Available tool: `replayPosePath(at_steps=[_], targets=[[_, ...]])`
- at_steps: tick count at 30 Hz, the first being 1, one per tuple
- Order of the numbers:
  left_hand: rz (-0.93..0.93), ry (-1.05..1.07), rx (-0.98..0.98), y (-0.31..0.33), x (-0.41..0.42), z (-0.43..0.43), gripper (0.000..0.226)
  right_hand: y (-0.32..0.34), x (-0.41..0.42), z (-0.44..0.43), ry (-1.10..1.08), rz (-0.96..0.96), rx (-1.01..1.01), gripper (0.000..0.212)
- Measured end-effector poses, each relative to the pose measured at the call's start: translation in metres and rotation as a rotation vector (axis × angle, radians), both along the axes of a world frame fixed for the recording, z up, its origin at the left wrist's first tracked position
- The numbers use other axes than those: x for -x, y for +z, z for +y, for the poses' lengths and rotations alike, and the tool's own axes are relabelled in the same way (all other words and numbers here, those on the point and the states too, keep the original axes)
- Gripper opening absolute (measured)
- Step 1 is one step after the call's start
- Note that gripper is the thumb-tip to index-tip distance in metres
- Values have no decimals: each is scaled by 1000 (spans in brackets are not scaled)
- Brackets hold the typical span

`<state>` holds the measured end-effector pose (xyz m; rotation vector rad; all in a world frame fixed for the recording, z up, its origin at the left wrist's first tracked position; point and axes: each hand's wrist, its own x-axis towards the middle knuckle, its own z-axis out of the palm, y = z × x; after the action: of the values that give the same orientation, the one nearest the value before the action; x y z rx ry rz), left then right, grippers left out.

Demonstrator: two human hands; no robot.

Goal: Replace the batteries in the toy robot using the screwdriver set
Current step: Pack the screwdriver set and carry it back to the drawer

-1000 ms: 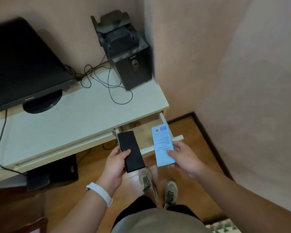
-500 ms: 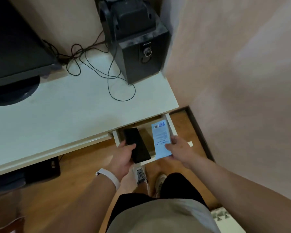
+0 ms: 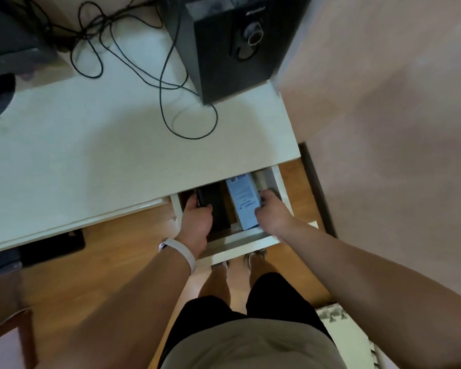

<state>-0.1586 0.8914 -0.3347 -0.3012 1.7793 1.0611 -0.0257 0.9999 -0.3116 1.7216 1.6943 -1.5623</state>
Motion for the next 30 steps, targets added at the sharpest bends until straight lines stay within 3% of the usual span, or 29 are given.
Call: replayPosePath(at_steps=[9, 20, 24, 30], targets=[[32, -124, 84, -20, -11, -7, 54, -25, 0, 9, 224, -85, 3, 43], [92, -315, 24, 9, -16, -27, 55, 14, -40, -5, 676, -111, -307, 49], [263, -570, -6, 31, -13, -50, 41, 26, -59, -8, 734, -67, -388, 40], [557, -769, -104, 32, 10, -105, 15, 34, -85, -6, 784, -215, -558, 42]])
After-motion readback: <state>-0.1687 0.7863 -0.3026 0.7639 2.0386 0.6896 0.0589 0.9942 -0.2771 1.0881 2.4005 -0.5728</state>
